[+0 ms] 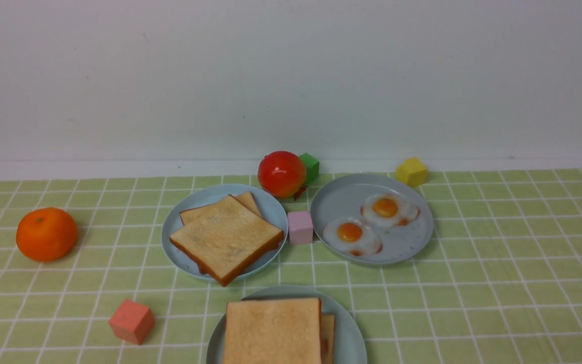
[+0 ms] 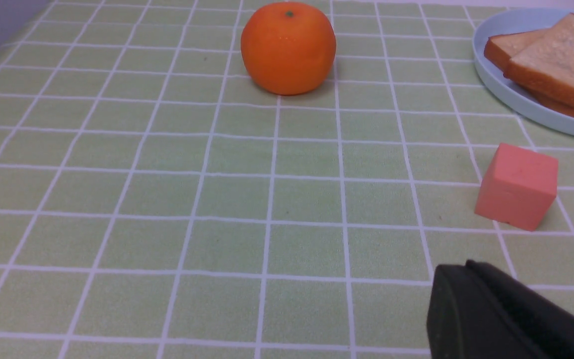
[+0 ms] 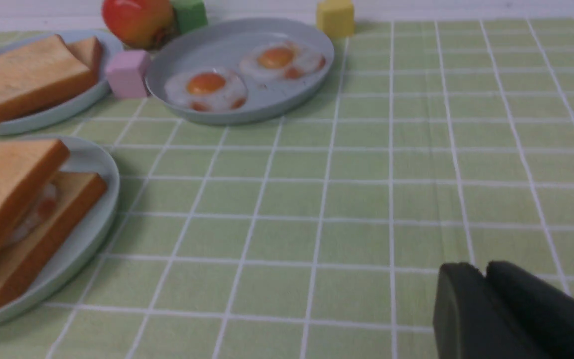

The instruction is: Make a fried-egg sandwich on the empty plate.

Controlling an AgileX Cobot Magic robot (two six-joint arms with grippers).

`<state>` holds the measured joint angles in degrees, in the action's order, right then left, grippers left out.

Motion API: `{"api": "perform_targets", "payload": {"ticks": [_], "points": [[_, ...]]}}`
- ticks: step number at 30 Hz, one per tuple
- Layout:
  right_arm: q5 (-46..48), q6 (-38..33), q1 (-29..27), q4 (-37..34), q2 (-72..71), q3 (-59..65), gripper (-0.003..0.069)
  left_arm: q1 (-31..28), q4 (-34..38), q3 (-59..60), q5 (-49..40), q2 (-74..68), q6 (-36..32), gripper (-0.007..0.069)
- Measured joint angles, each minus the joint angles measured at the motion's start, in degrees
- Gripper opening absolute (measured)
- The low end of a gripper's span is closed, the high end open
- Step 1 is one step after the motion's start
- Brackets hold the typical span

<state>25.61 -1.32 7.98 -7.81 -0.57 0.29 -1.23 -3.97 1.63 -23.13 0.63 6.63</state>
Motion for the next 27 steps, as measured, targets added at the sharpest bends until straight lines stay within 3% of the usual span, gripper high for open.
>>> {"api": "perform_targets", "payload": {"ticks": [27], "points": [[-2.7, 1.3, 0.0, -0.1, 0.0, 0.6, 0.0111, 0.0, 0.0, 0.0, 0.0, 0.0, 0.0, 0.0040]]}}
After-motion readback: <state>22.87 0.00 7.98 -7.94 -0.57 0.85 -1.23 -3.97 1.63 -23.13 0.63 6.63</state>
